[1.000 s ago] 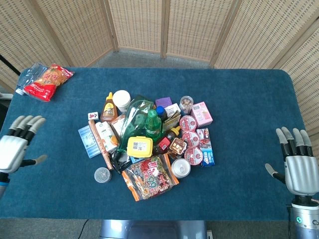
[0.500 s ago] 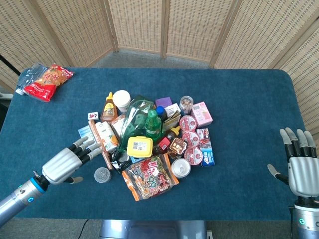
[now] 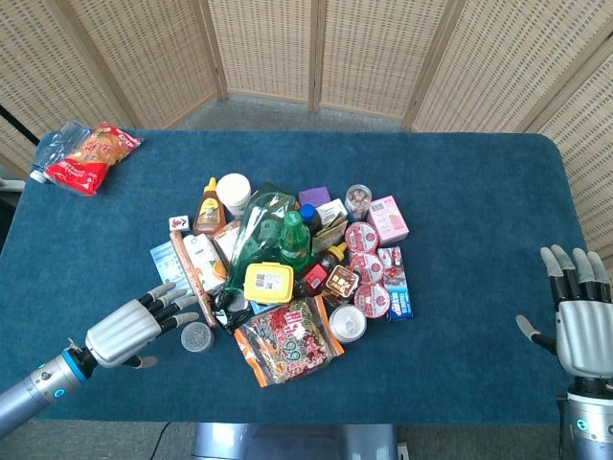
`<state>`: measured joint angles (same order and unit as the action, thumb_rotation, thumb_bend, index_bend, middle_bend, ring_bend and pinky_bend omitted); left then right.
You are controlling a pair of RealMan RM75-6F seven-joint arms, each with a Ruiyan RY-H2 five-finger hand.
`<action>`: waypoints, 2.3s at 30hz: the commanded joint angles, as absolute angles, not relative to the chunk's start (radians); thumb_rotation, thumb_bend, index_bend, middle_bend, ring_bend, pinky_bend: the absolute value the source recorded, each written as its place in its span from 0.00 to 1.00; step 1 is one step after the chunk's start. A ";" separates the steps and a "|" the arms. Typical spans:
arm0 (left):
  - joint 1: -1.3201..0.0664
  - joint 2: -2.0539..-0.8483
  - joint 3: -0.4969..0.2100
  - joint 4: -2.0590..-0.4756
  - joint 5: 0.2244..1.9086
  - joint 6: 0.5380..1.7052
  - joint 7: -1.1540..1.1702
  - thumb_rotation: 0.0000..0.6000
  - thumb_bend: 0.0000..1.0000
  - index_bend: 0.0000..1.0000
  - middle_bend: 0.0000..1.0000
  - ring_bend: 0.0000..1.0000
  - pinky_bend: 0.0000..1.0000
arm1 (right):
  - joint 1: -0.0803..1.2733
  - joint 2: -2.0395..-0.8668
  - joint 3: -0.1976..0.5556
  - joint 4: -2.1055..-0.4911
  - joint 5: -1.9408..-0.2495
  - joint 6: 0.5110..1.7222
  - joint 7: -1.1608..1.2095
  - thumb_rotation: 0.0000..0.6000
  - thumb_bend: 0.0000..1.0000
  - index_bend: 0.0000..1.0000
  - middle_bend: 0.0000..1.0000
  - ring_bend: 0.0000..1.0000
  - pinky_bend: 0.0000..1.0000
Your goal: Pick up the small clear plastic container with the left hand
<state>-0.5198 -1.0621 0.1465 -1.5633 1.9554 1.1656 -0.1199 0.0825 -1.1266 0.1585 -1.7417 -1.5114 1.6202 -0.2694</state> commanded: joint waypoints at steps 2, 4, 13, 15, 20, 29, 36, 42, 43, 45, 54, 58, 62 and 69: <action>-0.530 -1.067 0.151 -1.571 1.944 1.144 -0.106 1.00 0.08 0.19 0.00 0.06 0.13 | 0.084 -1.126 0.158 -1.743 -1.511 1.617 -0.268 1.00 0.00 0.00 0.00 0.00 0.00; -0.539 -1.069 0.151 -1.581 1.939 1.130 -0.099 1.00 0.08 0.19 0.03 0.07 0.14 | 0.084 -1.126 0.158 -1.742 -1.510 1.616 -0.268 1.00 0.00 0.00 0.00 0.00 0.00; -0.550 -1.075 0.169 -1.599 1.925 1.096 -0.066 1.00 0.08 0.20 0.06 0.15 0.22 | 0.082 -1.123 0.159 -1.741 -1.506 1.615 -0.256 1.00 0.00 0.00 0.00 0.00 0.00; -0.553 -1.073 0.171 -1.604 1.915 1.085 -0.062 1.00 0.08 0.21 0.06 0.17 0.23 | 0.082 -1.123 0.157 -1.740 -1.507 1.614 -0.255 1.00 0.00 0.00 0.00 0.00 0.00; -0.564 -1.072 0.172 -1.619 1.897 1.058 -0.047 1.00 0.08 0.23 0.06 0.21 0.25 | 0.084 -1.123 0.157 -1.740 -1.507 1.612 -0.255 1.00 0.00 0.00 0.00 0.00 0.00; -0.574 -1.081 0.180 -1.624 1.879 1.032 -0.031 1.00 0.08 0.24 0.06 0.23 0.28 | 0.084 -1.122 0.158 -1.739 -1.503 1.609 -0.250 1.00 0.00 0.00 0.00 0.00 0.00; -0.595 -1.091 0.172 -1.633 1.860 1.001 -0.017 1.00 0.09 0.24 0.07 0.23 0.28 | 0.085 -1.122 0.158 -1.737 -1.500 1.606 -0.250 1.00 0.00 0.00 0.00 0.00 0.00; -0.605 -1.095 0.168 -1.649 1.848 0.990 -0.005 1.00 0.09 0.24 0.05 0.23 0.28 | 0.085 -1.121 0.158 -1.736 -1.497 1.604 -0.245 1.00 0.00 0.00 0.00 0.00 0.00; -0.607 -1.097 0.168 -1.650 1.846 0.988 -0.002 1.00 0.09 0.23 0.05 0.23 0.28 | 0.085 -1.121 0.158 -1.736 -1.497 1.603 -0.244 1.00 0.00 0.00 0.00 0.00 0.00; -0.608 -1.100 0.169 -1.651 1.843 0.983 0.001 1.00 0.08 0.23 0.05 0.23 0.28 | 0.086 -1.121 0.158 -1.735 -1.496 1.602 -0.243 1.00 0.00 0.00 0.00 0.00 0.00; -0.613 -1.108 0.176 -1.660 1.834 0.976 0.010 1.00 0.09 0.23 0.07 0.23 0.33 | 0.086 -1.121 0.158 -1.733 -1.494 1.600 -0.241 1.00 0.00 0.00 0.00 0.00 0.00; -0.617 -1.114 0.175 -1.665 1.828 0.966 0.018 1.00 0.08 0.24 0.07 0.23 0.33 | 0.087 -1.120 0.157 -1.733 -1.493 1.598 -0.239 1.00 0.00 0.00 0.00 0.00 0.00; -0.619 -1.119 0.178 -1.670 1.825 0.961 0.028 1.00 0.08 0.24 0.09 0.27 0.34 | 0.086 -1.120 0.157 -1.735 -1.493 1.599 -0.236 1.00 0.00 0.00 0.00 0.00 0.00; -0.616 -1.126 0.174 -1.672 1.805 0.956 0.057 1.00 0.08 0.26 0.14 0.32 0.40 | 0.087 -1.119 0.155 -1.734 -1.494 1.597 -0.233 1.00 0.00 0.00 0.00 0.00 0.00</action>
<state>-0.6162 -1.1251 0.1755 -1.6708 1.8079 0.9568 0.0536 0.0866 -1.1189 0.1554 -1.7341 -1.4941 1.5972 -0.2335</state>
